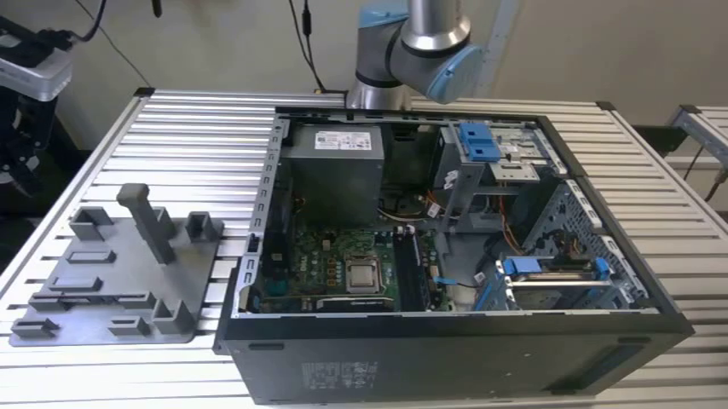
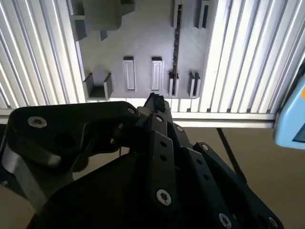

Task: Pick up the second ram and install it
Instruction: 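Pick up the second ram and move it above second insertion slot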

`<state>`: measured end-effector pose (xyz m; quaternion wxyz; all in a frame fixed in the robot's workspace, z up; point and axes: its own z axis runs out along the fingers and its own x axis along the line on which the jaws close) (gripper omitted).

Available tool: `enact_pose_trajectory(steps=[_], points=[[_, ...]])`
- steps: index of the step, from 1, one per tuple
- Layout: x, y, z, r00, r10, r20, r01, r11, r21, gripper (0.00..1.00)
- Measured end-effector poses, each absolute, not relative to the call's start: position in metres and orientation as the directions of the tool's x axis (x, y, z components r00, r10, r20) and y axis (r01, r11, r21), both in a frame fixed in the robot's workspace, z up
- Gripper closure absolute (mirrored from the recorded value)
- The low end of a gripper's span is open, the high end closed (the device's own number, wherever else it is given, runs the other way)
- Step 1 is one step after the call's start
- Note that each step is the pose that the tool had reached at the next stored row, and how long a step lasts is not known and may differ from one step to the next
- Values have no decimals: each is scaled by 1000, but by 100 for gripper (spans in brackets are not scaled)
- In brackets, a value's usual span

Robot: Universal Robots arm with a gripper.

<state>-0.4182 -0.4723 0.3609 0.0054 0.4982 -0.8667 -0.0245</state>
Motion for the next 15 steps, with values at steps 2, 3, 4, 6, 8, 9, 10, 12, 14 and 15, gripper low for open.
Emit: enact_pose_trajectory(steps=[2, 3, 4, 6, 8, 9, 10, 12, 14, 15], points=[[-418, -472, 360, -472, -882, -15, -881, 471, 48, 89], [-418, -472, 359, -456, -890, -15, -889, 455, 48, 89], [-418, -472, 359, -440, -898, -15, -897, 439, 48, 89], [-418, -472, 357, -407, -913, -15, -913, 406, 48, 89], [-418, -472, 356, -372, -928, -15, -927, 371, 48, 89], [-418, -472, 355, -355, -935, -15, -934, 354, 48, 89], [-418, -472, 355, -338, -941, -15, -940, 337, 48, 89], [-418, -472, 353, -304, -953, -15, -952, 303, 48, 89], [-418, -472, 352, -269, -963, -15, -962, 268, 48, 89], [-418, -472, 351, -252, -968, -15, -967, 251, 48, 89]])
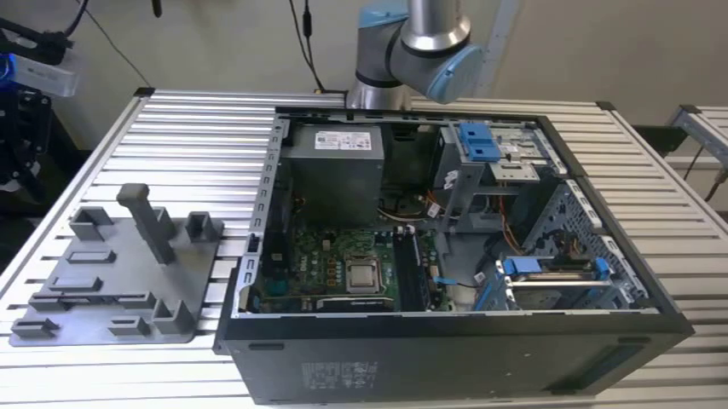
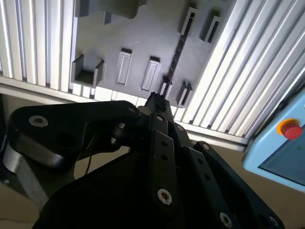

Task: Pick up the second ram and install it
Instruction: 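Pick up the second ram and move it above second insertion slot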

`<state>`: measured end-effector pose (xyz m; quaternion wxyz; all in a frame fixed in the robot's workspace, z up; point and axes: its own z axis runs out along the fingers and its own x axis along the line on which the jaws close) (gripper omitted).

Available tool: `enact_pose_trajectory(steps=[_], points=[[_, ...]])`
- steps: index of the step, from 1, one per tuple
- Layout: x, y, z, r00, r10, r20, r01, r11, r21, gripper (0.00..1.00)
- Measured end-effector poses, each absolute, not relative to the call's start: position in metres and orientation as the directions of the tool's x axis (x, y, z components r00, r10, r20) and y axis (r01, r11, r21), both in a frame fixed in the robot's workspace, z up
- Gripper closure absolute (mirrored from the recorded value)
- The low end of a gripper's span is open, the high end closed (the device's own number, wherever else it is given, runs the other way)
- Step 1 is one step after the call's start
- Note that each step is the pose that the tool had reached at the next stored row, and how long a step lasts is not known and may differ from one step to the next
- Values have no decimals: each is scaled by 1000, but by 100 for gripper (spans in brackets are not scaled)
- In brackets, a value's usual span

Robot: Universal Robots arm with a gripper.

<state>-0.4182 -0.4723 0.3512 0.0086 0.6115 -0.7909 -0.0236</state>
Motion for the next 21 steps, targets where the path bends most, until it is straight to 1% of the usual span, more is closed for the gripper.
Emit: enact_pose_trajectory(steps=[9, 16, 17, 20, 21], points=[[-418, -472, 346, -96, -995, -15, -994, 95, 48, 89], [-418, -472, 346, -95, -995, -16, -994, 94, 48, 89], [-418, -472, 346, -95, -995, -16, -994, 94, 48, 88], [-418, -472, 346, -95, -995, -16, -994, 94, 48, 70], [-418, -472, 346, -95, -995, -16, -994, 94, 48, 70]])
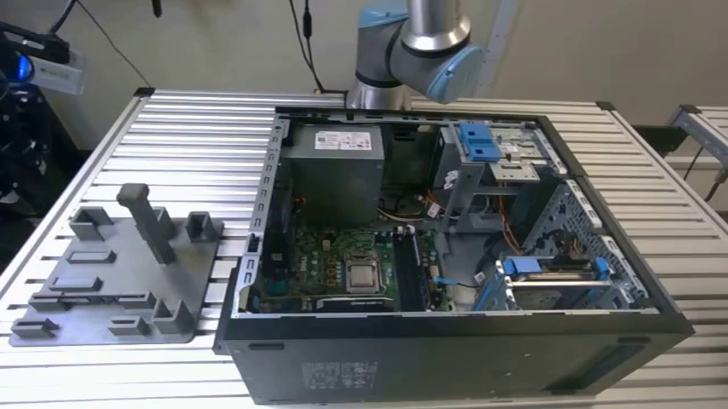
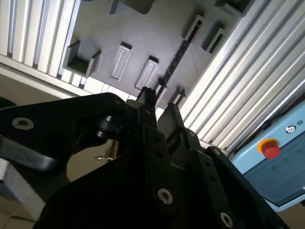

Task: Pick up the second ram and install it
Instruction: 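Pick up the second ram and move it above second insertion slot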

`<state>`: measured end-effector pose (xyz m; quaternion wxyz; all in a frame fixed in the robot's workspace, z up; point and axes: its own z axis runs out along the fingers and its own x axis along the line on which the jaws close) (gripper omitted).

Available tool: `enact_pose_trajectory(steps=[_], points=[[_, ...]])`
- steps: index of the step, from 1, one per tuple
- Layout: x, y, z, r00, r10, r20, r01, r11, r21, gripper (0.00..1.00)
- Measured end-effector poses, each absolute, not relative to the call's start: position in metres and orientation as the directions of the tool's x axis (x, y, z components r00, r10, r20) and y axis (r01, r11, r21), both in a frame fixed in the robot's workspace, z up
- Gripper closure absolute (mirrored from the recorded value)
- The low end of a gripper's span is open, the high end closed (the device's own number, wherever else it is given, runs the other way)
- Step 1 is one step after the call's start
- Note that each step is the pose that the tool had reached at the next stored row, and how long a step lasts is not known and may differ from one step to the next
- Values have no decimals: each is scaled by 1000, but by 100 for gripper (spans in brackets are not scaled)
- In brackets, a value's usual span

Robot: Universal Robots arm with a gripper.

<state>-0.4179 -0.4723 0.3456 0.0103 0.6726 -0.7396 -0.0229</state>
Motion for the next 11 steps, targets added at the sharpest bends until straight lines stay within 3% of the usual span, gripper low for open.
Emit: enact_pose_trajectory(steps=[3, 11], points=[[-418, -472, 346, -95, -995, -15, -994, 94, 48, 58], [-418, -472, 336, -90, -996, -16, -995, 89, 42, 58]])
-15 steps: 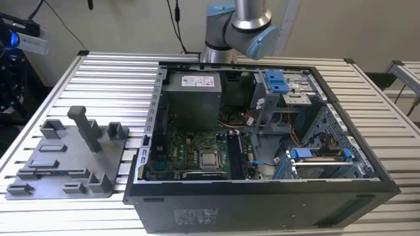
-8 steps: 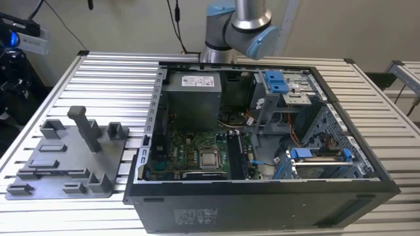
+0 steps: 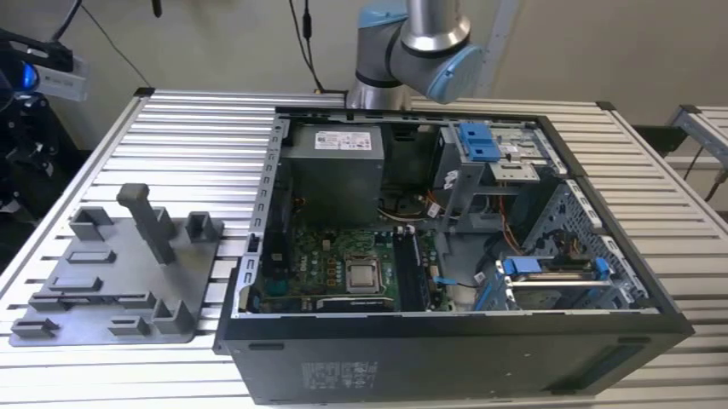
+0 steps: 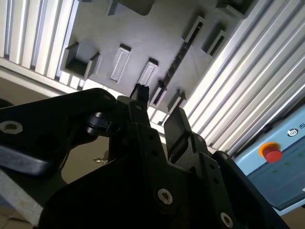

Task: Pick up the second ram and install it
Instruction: 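Pick up the second ram and move it above second insertion slot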

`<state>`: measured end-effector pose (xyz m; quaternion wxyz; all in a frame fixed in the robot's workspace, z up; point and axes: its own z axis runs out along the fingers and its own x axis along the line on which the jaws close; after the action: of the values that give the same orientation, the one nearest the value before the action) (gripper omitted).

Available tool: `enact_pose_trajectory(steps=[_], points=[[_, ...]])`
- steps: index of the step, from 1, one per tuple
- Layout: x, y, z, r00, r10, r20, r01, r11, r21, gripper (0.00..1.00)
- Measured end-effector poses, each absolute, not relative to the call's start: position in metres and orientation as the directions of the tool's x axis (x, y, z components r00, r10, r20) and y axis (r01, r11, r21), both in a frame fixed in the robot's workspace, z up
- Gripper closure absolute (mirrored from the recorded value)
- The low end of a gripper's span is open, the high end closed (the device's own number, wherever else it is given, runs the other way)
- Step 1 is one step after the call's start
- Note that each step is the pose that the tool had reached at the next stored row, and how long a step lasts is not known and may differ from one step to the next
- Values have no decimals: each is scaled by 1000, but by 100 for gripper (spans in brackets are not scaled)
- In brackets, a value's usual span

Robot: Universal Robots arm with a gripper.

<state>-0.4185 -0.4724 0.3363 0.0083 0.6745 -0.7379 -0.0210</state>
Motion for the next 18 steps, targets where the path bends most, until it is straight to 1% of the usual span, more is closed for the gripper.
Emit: enact_pose_trajectory(steps=[18], points=[[-419, -476, 308, -38, -999, -17, -999, 38, 37, 58]])
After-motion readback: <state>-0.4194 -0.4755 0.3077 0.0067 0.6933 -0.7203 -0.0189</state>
